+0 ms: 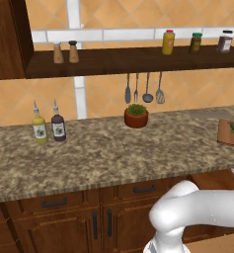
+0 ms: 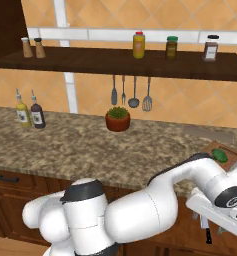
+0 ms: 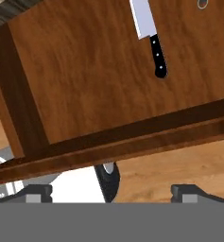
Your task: Place the appropriate cutting tool for cutting the broccoli skin on the cutting board.
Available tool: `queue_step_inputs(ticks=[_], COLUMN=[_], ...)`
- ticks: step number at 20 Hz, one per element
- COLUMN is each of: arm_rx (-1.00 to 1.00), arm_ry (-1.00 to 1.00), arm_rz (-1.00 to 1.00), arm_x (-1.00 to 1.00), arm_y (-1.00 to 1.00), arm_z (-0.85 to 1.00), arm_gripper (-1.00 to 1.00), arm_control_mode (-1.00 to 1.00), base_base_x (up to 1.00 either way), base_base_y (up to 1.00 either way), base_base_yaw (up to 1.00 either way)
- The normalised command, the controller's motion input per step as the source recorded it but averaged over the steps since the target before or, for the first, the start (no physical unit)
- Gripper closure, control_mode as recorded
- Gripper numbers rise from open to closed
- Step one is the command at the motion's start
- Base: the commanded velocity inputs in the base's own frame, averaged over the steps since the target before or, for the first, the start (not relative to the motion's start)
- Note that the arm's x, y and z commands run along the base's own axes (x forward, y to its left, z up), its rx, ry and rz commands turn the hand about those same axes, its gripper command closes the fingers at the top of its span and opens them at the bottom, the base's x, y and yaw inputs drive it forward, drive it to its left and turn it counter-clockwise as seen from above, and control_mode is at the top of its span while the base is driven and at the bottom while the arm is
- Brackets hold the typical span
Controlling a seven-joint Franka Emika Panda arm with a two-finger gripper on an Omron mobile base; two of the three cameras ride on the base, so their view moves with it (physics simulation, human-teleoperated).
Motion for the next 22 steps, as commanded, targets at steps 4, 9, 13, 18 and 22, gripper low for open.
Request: queue_step_inputs(ticks=[4,9,13,18,22], arm_rx=[0.00,0.00,0.00,0.00,0.00], arm_ry=[0.07,0.09,0.07,0.04,0.00], arm_rz=[0.09,0.11,0.15,0.15,0.11], arm_x=[0.41,0.43,0.35,0.05,-0.01], arm_y=[-0.43,-0.09,0.00,0.00,0.00], arm_z=[-0.63,-0.83,-0.82,-0.83,-0.76], arm_gripper=[-1.00,-1.00,-1.00,-1.00,-1.00], arm_control_mode=[-1.00,-1.00,-1.00,-1.00,-1.00], base_base_x=[0.00,0.00,0.00,0.00,0.00], base_base_y=[0.00,0.00,0.00,0.00,0.00], base_base_yaw=[0.00,0.00,0.00,0.00,0.00])
